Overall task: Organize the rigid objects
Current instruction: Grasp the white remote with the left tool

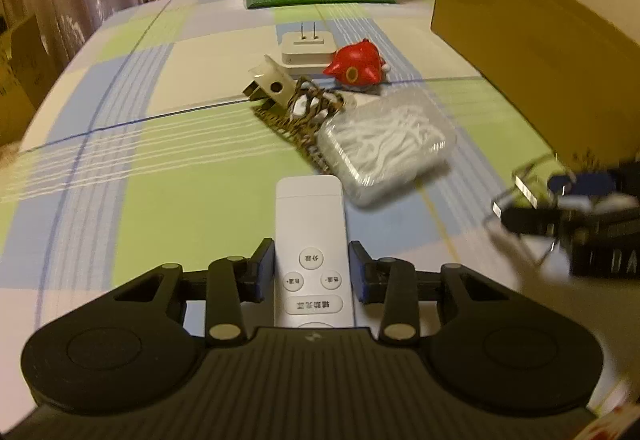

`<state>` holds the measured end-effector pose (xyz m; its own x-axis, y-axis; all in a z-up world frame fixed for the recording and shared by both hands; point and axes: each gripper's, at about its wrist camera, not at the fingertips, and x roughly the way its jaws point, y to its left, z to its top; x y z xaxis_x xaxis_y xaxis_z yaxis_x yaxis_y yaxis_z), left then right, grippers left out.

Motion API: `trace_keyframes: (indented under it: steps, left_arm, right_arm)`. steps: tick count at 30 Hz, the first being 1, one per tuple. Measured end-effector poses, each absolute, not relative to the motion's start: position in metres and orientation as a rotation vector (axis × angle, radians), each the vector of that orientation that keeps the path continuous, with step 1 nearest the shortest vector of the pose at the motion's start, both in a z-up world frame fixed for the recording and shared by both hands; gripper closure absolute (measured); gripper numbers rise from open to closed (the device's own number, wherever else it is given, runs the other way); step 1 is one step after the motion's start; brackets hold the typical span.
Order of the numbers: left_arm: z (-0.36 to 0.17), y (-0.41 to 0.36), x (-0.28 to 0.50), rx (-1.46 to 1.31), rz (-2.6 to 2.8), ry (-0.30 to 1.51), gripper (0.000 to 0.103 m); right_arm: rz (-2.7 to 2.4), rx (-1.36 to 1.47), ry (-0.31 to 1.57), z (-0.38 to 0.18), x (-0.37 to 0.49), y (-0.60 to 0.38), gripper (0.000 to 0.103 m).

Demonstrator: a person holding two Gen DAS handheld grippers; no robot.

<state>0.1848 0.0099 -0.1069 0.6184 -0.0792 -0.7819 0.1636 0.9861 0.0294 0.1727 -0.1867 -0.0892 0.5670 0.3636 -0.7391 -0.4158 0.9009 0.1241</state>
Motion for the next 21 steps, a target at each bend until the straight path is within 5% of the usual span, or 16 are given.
trace_keyframes:
  steps: [21]
  left_arm:
    - [-0.102, 0.020, 0.183, 0.060, -0.116, 0.832, 0.070]
  right_arm:
    - [0.454, -0.061, 0.766, -0.070, 0.166, -0.178, 0.041]
